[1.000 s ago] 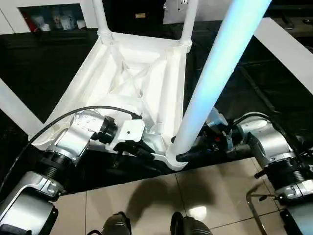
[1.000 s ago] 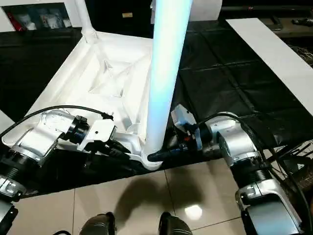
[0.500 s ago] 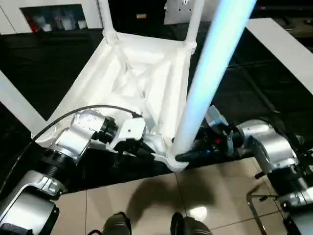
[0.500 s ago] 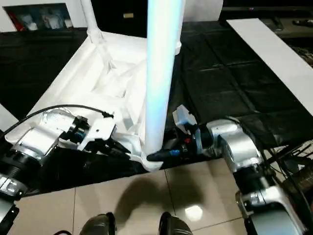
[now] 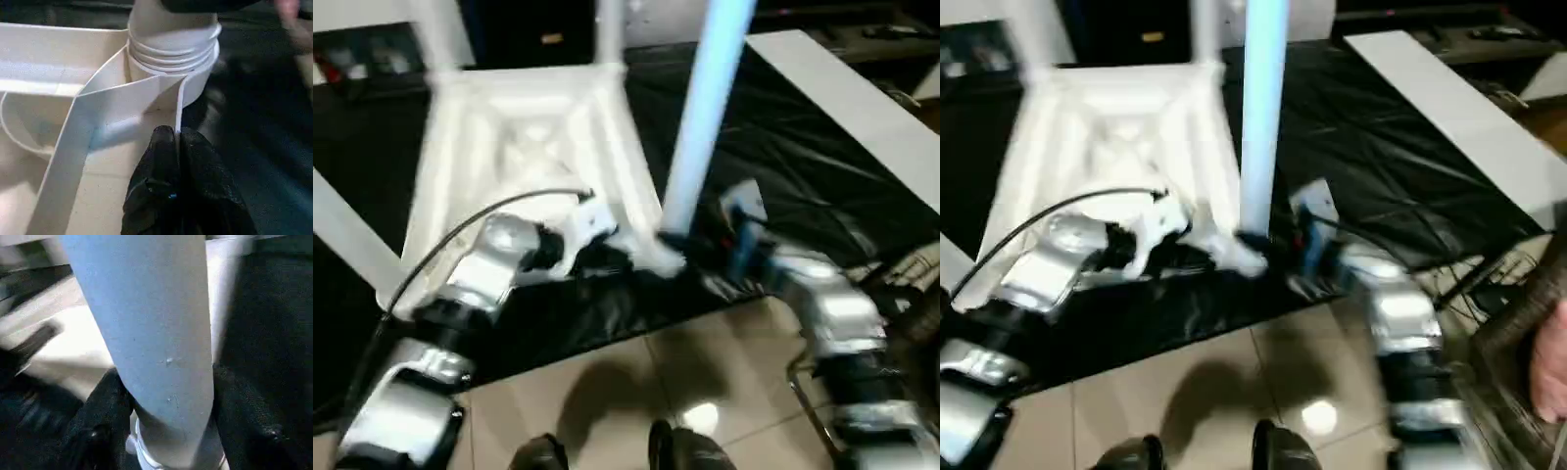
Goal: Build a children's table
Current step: Rotate leg to tighten
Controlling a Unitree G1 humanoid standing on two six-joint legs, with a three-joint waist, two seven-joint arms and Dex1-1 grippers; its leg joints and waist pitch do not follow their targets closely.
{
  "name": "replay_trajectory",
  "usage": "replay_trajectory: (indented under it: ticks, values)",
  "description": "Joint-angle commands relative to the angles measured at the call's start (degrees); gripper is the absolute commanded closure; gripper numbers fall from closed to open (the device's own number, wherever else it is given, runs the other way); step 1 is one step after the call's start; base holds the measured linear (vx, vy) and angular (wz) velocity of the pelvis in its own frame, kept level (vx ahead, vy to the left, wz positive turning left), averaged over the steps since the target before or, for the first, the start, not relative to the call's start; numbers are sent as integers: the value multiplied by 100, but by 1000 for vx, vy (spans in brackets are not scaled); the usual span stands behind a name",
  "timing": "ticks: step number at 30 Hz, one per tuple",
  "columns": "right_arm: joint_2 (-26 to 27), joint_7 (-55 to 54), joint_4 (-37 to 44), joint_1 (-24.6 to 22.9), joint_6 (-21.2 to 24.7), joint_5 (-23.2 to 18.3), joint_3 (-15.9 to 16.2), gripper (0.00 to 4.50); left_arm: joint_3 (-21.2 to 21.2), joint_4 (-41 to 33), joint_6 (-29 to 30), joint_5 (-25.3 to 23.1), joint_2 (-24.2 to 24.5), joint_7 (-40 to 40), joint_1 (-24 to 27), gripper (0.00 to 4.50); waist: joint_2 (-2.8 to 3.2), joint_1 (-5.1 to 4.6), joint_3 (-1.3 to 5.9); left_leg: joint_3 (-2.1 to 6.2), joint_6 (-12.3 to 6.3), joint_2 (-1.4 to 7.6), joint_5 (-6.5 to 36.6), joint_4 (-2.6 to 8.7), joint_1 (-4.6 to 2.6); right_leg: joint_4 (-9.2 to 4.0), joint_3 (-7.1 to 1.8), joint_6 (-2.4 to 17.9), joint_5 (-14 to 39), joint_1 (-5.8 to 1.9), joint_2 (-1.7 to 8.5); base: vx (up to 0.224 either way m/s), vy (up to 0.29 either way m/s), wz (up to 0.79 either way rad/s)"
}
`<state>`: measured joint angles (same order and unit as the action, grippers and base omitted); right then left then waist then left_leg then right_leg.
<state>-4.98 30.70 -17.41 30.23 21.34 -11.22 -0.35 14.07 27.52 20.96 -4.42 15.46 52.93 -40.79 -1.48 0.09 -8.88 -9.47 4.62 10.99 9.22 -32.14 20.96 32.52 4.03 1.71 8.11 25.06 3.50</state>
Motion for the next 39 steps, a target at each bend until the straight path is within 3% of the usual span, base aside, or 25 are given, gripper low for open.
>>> replay_trajectory:
  ticks: [1, 3, 4, 6, 7, 9, 11, 15, 18, 22, 25, 26, 28, 31, 34, 39]
  values:
    - [811, -672, -393, 99, 320, -69, 302, 244, 59, 5, 207, 10, -510, -712, -123, 450, -22, 38, 366, 96, -145, 76, 1640, 384, -5, -616, -188, 242, 3965, -319, 461, 0, 0, 0]
    - [999, -1102, -529, 176, 280, 14, 184, 244, 6, 14, 252, -29, -604, -952, -157, 450, -2, 25, 394, 92, -164, 112, 1552, 409, -5, -566, -202, 415, 3420, -321, 437, 0, 0, 0]
    - [1246, -1569, -703, 262, 327, 148, 103, 244, -45, 20, 322, -103, -742, -1256, -202, 450, 15, 15, 399, 53, -185, 129, 1632, 403, -66, -542, -245, 595, 3010, -267, 410, 0, 0, 0]
    - [1359, -1730, -746, 257, 165, 349, 229, 244, -76, 24, 334, -135, -851, -1410, -220, 450, 25, 26, 418, 36, -191, 127, 1571, 405, -54, -493, -263, 731, 2589, -297, 399, 0, 0, 0]
    - [1458, -1879, -753, 245, 16, 393, 186, 210, -94, 18, 358, -145, -904, -1458, -219, 450, 30, 50, 422, 25, -211, 128, 1528, 403, -61, -479, -275, 782, 2404, -305, 404, 0, 0, 0]
    - [1483, -1967, -770, 234, -179, 400, 141, 175, -60, -23, 328, -154, -889, -1408, -174, 450, 25, 54, 426, 21, -238, 116, 1506, 406, -47, -464, -278, 818, 2290, -329, 397, 0, 0, 0]
    - [1442, -1953, -758, 226, -226, 402, 144, 169, -35, -51, 302, -154, -860, -1360, -147, 450, 24, 62, 429, 18, -278, 115, 1493, 404, -38, -461, -280, 811, 2273, -341, 408, 0, 0, 0]
    - [1037, -1436, -503, 91, -592, 372, 21, 127, 116, -233, 81, -111, -541, -907, 92, 450, 34, 84, 435, 26, -303, 123, 1518, 403, -32, -465, -281, 764, 2327, -358, 414, 0, 0, 0]
    - [608, -775, -288, -90, -708, 367, 123, 109, 177, -307, -180, -54, -321, -477, 252, 450, 27, 82, 450, 12, -409, 125, 1219, 386, 10, -397, -289, 921, 1740, -407, 390, 0, 0, 0]
    - [-65, 551, 131, -412, -943, -138, -14, 71, 271, -374, -592, 45, 48, 171, 502, 450, 31, 121, 473, -23, -683, 132, 804, 335, 10, -344, -297, 1181, 1255, -435, 399, 0, 0, 0]
    - [-483, 1296, 314, -521, -1019, -310, 51, 39, 346, -434, -761, 170, 230, 577, 602, 450, 19, 144, 474, -33, -742, 135, 745, 329, 19, -333, -291, 1246, 1240, -439, 394, 0, 0, 0]
    - [-817, 1877, 421, -566, -1062, -438, 114, 39, 440, -490, -961, 270, 397, 992, 681, 450, 23, 176, 462, -28, -772, 149, 813, 330, -2, -348, -288, 1208, 1391, -432, 404, 0, 0, 0]
    - [-959, 2136, 460, -570, -1077, -497, 140, 18, 502, -498, -1056, 270, 493, 1164, 704, 450, 34, 201, 443, -34, -789, 166, 870, 341, -16, -361, -297, 1173, 1546, -408, 399, 0, 0, 0]
    - [-1412, 3047, 515, -562, -1138, -587, 367, 18, 747, -487, -1637, 268, 853, 1944, 779, 450, 50, 221, 433, -20, -702, 167, 1110, 348, -42, -395, -284, 1088, 1935, -383, 409, 0, 0, 0]
    - [-1759, 3902, 514, -531, -1197, -643, 642, 18, 871, -536, -1802, 368, 1076, 2562, 795, 450, 52, 251, 437, -33, -697, 198, 1060, 346, -74, -364, -301, 1192, 1755, -361, 402, 0, 0, 0]
    - [-1988, 4678, 280, -316, -1194, -706, 900, 18, 1062, -379, -2164, 362, 1290, 3152, 633, 450, 38, 341, 450, -42, -694, 220, 987, 338, -58, -319, -298, 1281, 1618, -373, 415, 0, 0, 0]
